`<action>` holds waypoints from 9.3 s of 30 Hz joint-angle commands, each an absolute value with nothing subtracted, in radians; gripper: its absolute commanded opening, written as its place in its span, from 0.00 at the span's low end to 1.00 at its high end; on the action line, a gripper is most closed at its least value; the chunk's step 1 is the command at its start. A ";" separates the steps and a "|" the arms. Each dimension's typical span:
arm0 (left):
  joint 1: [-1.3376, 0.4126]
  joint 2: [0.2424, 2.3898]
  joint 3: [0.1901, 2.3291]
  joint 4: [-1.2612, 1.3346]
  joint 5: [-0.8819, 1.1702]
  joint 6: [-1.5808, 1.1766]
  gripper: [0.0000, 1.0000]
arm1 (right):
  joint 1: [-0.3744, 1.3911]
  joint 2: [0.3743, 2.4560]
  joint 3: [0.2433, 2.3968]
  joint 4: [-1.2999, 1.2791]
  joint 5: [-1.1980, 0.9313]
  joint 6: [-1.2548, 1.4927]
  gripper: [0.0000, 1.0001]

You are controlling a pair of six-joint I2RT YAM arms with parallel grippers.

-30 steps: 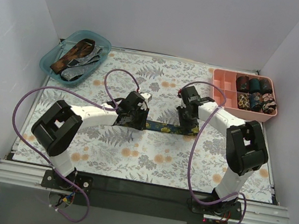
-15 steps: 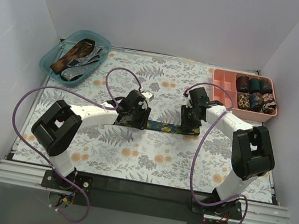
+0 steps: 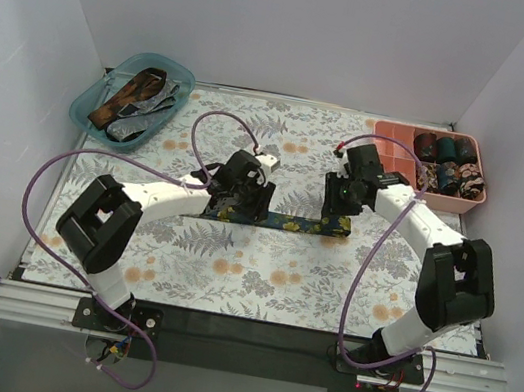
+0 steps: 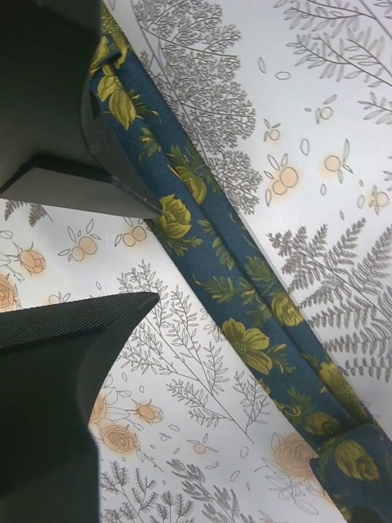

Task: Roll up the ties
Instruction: Roll the tie

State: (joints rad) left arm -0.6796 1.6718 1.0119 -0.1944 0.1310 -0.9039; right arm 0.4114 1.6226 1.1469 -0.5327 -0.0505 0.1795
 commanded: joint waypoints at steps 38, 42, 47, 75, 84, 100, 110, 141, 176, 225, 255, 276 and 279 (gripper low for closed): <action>-0.870 2.189 1.558 -0.028 0.488 -0.155 0.76 | -0.069 1.513 0.882 -0.330 -0.528 0.190 0.84; -0.868 2.223 1.589 -0.037 0.495 -0.153 0.72 | -0.075 1.509 0.876 -0.325 -0.532 0.193 0.83; -0.870 2.244 1.606 -0.054 0.506 -0.147 0.51 | -0.080 1.520 0.862 -0.295 -0.560 0.195 0.83; -0.868 2.240 1.549 -0.038 0.535 -0.187 0.38 | -0.081 1.695 0.752 -0.017 -0.827 0.198 0.69; -0.868 2.244 1.537 -0.032 0.543 -0.201 0.38 | -0.081 1.785 0.753 0.029 -0.877 0.192 0.66; -0.868 2.264 1.520 -0.023 0.541 -0.221 0.38 | -0.077 1.829 0.758 0.029 -0.891 0.175 0.18; -0.868 2.159 1.470 -0.006 0.557 -0.324 0.62 | -0.071 1.744 0.819 -0.109 -0.747 0.124 0.01; -0.706 1.638 0.979 -0.141 0.255 -0.773 0.58 | 0.402 1.903 1.364 -0.857 0.741 0.188 0.01; -0.684 1.575 0.926 -0.155 0.238 -0.801 0.51 | 0.555 2.073 1.494 -0.824 0.400 0.238 0.41; -0.831 2.213 1.611 -0.064 0.492 -0.054 0.86 | -0.123 1.563 0.956 -0.293 -0.597 0.206 0.84; -0.819 2.368 1.664 -0.058 0.503 -0.101 0.40 | -0.137 1.738 0.914 -0.046 -0.738 0.267 0.82; -0.798 2.381 1.644 -0.052 0.542 -0.169 0.41 | -0.052 1.890 0.873 0.132 -0.842 0.288 0.68; -0.792 2.385 1.641 -0.048 0.546 -0.189 0.41 | -0.052 1.894 0.864 0.135 -0.835 0.278 0.60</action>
